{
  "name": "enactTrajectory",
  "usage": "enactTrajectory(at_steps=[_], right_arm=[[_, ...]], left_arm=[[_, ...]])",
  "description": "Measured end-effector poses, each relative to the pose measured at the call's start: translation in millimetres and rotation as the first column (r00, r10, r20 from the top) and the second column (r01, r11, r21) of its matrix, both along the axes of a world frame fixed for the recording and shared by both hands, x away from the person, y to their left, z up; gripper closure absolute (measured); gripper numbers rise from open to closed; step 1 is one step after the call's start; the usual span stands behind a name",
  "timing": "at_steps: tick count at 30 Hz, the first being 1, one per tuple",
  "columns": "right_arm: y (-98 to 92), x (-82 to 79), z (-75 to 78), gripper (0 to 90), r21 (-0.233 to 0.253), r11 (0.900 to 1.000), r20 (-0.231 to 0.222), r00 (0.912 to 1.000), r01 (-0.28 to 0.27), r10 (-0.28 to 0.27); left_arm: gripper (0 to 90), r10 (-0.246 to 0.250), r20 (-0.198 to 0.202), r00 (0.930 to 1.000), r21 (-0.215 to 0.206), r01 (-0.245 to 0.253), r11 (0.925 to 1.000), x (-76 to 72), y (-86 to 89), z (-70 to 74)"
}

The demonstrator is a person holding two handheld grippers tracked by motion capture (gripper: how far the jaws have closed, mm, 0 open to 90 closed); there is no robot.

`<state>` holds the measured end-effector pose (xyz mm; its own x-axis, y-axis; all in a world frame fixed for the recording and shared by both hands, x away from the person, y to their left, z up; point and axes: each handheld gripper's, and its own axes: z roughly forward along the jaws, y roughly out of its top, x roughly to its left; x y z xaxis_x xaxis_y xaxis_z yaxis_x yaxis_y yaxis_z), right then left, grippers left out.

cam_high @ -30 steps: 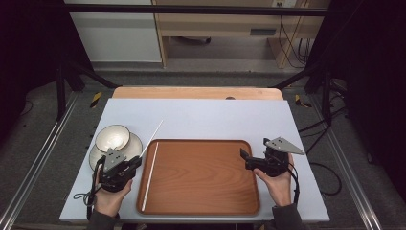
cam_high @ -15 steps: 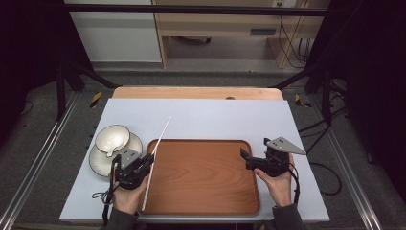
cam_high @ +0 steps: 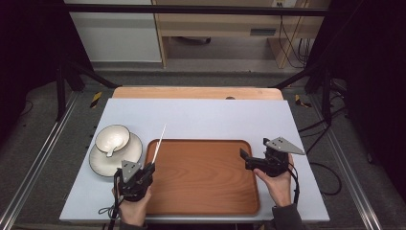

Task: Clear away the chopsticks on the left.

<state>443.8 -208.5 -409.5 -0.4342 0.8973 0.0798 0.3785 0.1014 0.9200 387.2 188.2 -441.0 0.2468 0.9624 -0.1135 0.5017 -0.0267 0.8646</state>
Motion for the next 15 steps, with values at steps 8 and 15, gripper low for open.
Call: enactTrajectory(at_steps=[8, 15], right_arm=[[0.9, 0.9, -1.6, 5.6, -0.004, 1.000, -0.005, 1.0000, 0.000, 0.000], [1.6, 1.1, -2.2, 5.6, -0.006, 1.000, -0.008, 1.0000, -0.005, 0.005]], left_arm=[[84.1, 0.027, -0.030, 0.9992, -0.006, -0.027, 0.9996, -3.6, -0.2, -18.4], [84.1, 0.035, -0.058, 0.9977, 0.011, -0.035, 0.9993, -5.4, -2.0, -30.5]])
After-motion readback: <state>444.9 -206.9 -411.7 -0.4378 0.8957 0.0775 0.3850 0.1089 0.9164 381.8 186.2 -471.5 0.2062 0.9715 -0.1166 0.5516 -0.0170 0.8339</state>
